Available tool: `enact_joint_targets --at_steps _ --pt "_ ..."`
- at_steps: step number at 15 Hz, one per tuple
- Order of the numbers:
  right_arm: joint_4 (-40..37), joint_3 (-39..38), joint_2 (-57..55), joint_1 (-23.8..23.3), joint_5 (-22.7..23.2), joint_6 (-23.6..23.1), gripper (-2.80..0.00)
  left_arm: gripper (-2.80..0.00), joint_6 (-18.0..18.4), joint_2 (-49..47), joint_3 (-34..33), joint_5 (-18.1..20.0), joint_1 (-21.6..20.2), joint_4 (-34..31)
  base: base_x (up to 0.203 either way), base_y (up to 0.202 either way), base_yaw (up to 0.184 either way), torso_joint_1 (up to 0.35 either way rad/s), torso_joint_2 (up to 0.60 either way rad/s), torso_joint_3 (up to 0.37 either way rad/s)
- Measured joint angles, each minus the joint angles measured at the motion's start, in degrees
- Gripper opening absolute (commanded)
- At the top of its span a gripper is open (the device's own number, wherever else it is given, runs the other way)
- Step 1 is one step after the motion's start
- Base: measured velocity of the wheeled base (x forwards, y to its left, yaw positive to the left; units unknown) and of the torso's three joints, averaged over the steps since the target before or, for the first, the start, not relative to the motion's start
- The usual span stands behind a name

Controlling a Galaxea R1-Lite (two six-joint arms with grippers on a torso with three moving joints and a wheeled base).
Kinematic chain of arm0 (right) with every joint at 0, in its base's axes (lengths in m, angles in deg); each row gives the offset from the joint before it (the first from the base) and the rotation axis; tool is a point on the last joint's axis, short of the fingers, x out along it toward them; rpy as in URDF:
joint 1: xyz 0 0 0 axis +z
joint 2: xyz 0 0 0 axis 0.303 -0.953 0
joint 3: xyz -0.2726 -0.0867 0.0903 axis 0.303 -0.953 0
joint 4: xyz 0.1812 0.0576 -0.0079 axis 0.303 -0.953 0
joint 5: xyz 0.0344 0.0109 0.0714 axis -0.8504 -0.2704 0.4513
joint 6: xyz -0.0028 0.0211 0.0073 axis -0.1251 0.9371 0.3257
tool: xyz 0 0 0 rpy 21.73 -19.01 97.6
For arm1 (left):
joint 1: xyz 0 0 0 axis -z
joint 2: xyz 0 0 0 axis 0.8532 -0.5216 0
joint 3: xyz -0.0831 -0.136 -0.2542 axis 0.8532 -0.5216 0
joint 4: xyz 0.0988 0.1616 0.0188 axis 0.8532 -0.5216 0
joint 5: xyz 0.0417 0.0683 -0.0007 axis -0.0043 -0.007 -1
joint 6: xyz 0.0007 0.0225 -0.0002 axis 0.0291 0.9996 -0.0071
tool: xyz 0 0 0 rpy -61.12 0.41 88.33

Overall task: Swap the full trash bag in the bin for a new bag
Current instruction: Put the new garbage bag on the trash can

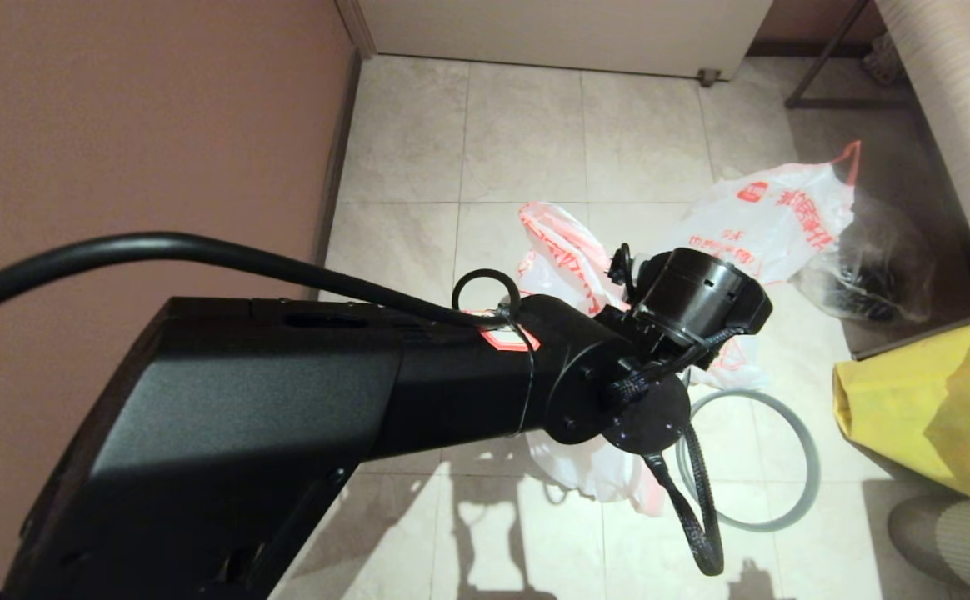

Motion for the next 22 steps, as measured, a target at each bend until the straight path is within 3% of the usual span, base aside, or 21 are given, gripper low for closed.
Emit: enact_joint_targets --at_steps 2,5,9,13,16,22 --pt "0.0 0.0 0.0 0.0 0.0 0.0 -2.80 0.00 0.7 0.1 -1.1 -3.1 -1.6 -0.6 0.000 0.000 0.000 0.000 0.00 0.000" --pt "0.2 -0.1 0.0 0.0 0.1 -1.1 -2.80 0.00 -0.2 3.4 -5.0 -3.4 -3.1 -1.3 0.000 0.000 0.000 0.000 0.00 0.000" --pt "0.0 -0.1 0.0 0.0 0.5 -2.8 -2.80 0.00 -3.2 10.2 -12.0 -2.8 -3.7 -1.3 0.000 0.000 0.000 0.000 0.00 0.000" --pt "-0.7 0.0 0.0 0.0 0.5 -2.9 -2.80 0.00 -4.9 15.1 -23.4 -2.0 -4.0 -0.9 0.000 0.000 0.000 0.000 0.00 0.000" --pt "-0.7 0.1 0.0 0.0 0.5 -2.8 -2.80 0.00 -8.7 16.3 -32.3 -0.5 -3.9 1.0 0.000 0.000 0.000 0.000 0.00 0.000" --pt "-0.7 0.1 0.0 0.0 0.5 -2.7 -2.80 0.00 -10.6 21.0 -40.4 -0.4 -7.5 4.2 0.000 0.000 0.000 0.000 0.00 0.000"
